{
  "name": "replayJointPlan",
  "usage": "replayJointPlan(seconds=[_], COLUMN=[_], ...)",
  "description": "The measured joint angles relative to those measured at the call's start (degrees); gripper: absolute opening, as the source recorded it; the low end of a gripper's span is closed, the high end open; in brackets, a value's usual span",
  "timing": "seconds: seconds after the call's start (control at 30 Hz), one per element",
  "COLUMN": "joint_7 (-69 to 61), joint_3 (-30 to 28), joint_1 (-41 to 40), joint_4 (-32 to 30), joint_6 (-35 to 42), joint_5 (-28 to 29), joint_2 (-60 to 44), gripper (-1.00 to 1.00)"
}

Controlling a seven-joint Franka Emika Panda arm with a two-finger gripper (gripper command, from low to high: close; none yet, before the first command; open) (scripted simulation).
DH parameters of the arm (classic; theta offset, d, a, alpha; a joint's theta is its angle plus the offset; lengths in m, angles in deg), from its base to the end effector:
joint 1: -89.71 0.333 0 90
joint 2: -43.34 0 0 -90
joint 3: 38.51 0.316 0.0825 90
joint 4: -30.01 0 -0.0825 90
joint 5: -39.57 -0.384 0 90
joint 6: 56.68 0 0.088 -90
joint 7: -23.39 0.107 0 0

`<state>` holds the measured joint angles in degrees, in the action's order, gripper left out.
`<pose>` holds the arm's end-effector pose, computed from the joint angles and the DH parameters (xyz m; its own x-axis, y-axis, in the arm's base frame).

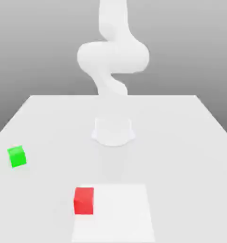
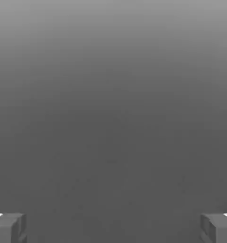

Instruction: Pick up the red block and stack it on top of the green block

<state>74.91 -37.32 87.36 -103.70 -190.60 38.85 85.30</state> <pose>0.3735 -0.0046 0.6736 0.4408 -0.7940 0.4187 -0.5962 -0.6077 -0.5247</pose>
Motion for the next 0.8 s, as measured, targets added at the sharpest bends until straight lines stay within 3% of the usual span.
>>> replayJointPlan(seconds=[0.4,0.8], joint_7=[28.82,60.21], joint_3=[6.19,9.25], joint_1=[-10.50,-17.74], joint_4=[-9.35,-18.58], joint_6=[-10.38,-20.64], joint_5=[-1.75,0.63], joint_2=[-18.60,-37.17], gripper=[0.00,0.00])
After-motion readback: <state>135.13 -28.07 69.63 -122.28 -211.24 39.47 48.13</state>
